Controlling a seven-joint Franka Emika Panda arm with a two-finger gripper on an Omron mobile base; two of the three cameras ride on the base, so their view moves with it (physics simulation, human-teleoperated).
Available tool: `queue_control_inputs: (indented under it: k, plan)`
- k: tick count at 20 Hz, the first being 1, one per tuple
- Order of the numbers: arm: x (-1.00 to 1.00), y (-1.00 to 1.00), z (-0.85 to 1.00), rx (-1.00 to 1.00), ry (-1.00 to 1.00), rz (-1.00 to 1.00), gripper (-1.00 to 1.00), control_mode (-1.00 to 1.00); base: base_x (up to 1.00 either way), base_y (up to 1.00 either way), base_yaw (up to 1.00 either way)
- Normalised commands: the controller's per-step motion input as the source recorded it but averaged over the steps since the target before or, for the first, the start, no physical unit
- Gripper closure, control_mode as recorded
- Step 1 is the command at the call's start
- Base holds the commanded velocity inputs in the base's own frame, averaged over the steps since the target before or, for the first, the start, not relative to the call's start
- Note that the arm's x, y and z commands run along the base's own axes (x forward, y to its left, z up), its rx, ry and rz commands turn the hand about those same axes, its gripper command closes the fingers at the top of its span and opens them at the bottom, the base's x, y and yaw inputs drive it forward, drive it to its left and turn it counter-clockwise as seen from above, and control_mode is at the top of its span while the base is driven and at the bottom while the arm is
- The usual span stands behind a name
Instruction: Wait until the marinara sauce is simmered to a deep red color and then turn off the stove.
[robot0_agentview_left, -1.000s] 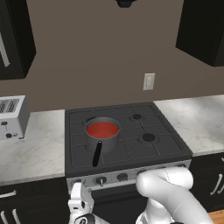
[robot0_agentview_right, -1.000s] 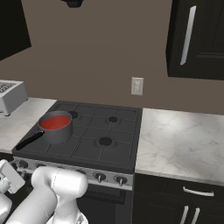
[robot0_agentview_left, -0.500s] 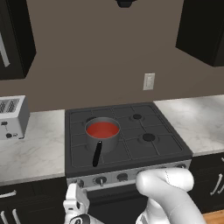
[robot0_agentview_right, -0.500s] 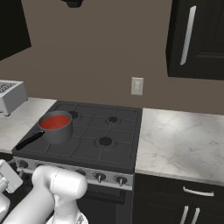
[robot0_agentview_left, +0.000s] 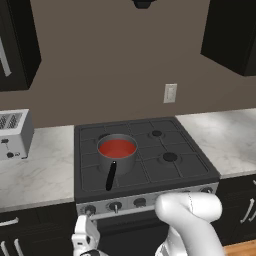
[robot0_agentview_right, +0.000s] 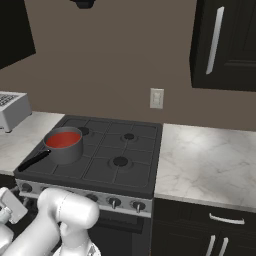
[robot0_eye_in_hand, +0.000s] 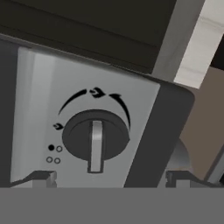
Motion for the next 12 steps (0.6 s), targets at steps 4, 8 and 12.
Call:
queue_control_inputs:
  k: [4,8,12]
  plan:
    - [0.05,0.00,-0.29,0.04,-0.07,0.00,-1.00,-1.00,0.00,0.00,0.00]
    - [0.15,0.01,-0.19,0.03,-0.06,0.00,-1.00,-1.00,0.00,0.00,0.00]
    - [0.17,0.08,-0.12,0.03,-0.07,0.00,-1.00,-1.00,0.00,0.00,0.00]
